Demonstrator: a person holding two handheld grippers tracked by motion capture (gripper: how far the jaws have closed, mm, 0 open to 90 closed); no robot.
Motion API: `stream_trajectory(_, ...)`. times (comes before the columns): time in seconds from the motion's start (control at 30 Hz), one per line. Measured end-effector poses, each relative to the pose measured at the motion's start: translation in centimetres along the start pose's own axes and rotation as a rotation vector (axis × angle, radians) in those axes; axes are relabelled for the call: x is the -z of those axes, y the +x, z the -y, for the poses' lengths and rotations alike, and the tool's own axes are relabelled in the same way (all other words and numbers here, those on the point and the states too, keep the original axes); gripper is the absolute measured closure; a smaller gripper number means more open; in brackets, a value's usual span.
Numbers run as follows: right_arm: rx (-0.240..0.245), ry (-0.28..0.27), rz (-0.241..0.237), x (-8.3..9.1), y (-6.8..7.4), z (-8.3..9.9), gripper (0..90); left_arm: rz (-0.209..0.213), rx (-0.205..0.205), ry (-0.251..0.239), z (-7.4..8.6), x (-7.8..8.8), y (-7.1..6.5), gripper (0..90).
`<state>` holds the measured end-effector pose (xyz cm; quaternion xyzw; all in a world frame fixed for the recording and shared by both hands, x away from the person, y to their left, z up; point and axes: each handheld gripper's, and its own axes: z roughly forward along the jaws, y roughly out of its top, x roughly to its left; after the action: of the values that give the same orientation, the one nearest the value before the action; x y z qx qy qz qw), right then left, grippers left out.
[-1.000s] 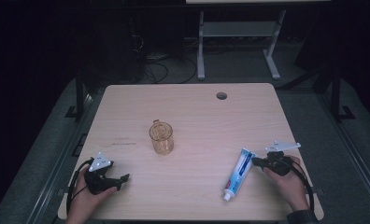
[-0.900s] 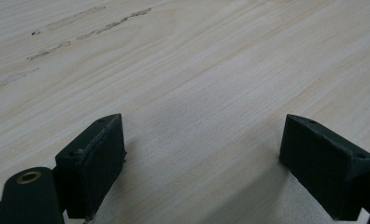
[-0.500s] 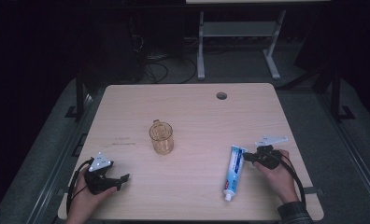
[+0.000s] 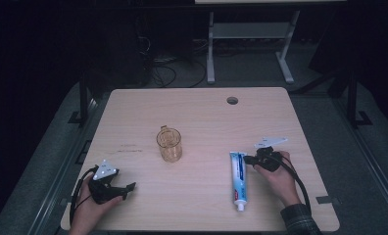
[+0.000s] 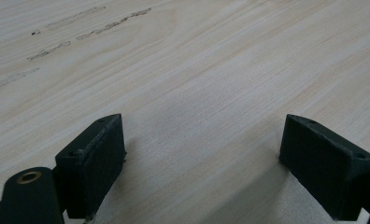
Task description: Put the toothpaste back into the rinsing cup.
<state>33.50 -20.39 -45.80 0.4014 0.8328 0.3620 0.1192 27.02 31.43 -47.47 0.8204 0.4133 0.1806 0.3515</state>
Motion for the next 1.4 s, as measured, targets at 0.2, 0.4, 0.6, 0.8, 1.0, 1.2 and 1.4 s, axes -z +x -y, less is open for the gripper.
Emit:
stream_trajectory(0.2,0.016,0.001,-0.017,-1.0,0.7,-0.9,90.0,0.001,-0.001,0.0,0.0,0.0,0.0,13.2)
stream_trajectory(0.4,0.025,0.0,-0.029,-1.5,1.2,-1.4,90.0,0.001,-0.002,0.0,0.0,0.0,0.0,13.2)
stream_trajectory(0.6,-0.004,-0.041,-0.046,0.9,1.9,-0.9,90.0,0.001,-0.002,0.0,0.0,0.0,0.0,13.2)
stream_trajectory(0.8,-0.01,-0.072,-0.108,2.9,3.9,0.5,90.0,0.0,-0.002,-0.002,0.0,0.0,0.0,13.2)
stream_trajectory(1.0,0.009,-0.065,-0.165,3.5,6.2,1.6,90.0,0.0,-0.003,-0.002,0.0,0.0,0.0,13.2)
stream_trajectory(1.2,0.035,-0.053,-0.192,3.8,7.8,2.4,90.0,0.0,-0.002,-0.002,0.0,0.0,0.0,13.2)
stream_trajectory(1.4,0.042,-0.025,-0.227,3.4,8.9,3.4,90.0,0.0,-0.003,-0.002,0.0,0.0,0.0,13.2)
